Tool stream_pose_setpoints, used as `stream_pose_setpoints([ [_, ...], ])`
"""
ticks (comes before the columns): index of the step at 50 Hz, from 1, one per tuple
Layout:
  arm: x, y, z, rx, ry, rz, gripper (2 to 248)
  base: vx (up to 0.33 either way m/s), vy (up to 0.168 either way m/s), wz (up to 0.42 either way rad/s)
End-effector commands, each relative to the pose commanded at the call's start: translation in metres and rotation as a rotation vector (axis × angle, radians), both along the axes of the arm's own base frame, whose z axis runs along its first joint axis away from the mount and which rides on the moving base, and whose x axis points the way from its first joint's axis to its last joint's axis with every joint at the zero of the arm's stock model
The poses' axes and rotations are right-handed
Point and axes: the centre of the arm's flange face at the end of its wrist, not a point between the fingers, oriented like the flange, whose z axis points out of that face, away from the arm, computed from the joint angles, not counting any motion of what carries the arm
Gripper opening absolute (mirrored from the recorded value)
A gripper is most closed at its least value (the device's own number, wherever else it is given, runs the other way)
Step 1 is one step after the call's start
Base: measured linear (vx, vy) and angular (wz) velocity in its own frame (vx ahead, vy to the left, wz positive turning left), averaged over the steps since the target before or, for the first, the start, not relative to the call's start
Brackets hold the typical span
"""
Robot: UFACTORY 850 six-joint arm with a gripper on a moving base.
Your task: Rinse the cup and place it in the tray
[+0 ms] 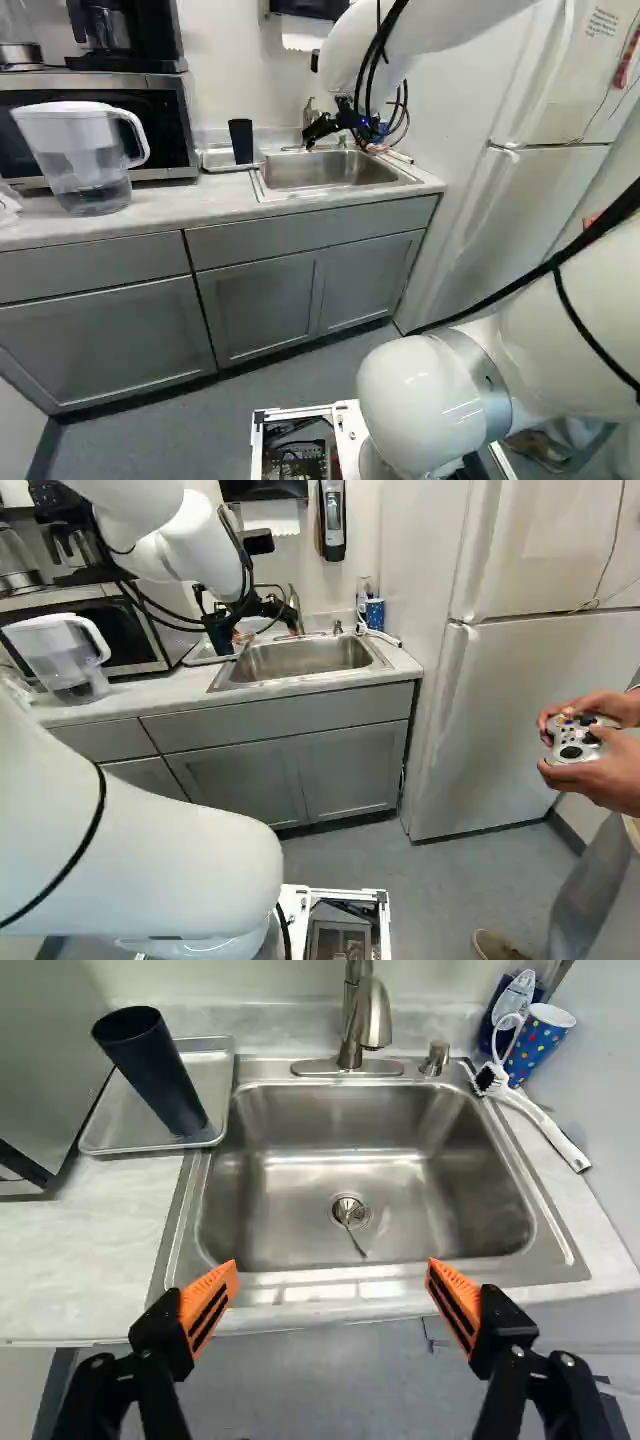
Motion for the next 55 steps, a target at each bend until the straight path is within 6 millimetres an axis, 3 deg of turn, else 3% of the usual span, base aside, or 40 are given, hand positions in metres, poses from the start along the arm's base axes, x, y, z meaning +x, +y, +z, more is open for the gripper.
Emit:
stream_pose_setpoints([
  [36,0.0000,0.0000,0.0000,0.000,0.000,0.000,247,-0.134,-0.001,0.013],
  [55,-0.0008,0.0000,-0.0001,0.000,0.000,0.000,247,-0.007,0.001,0.001],
])
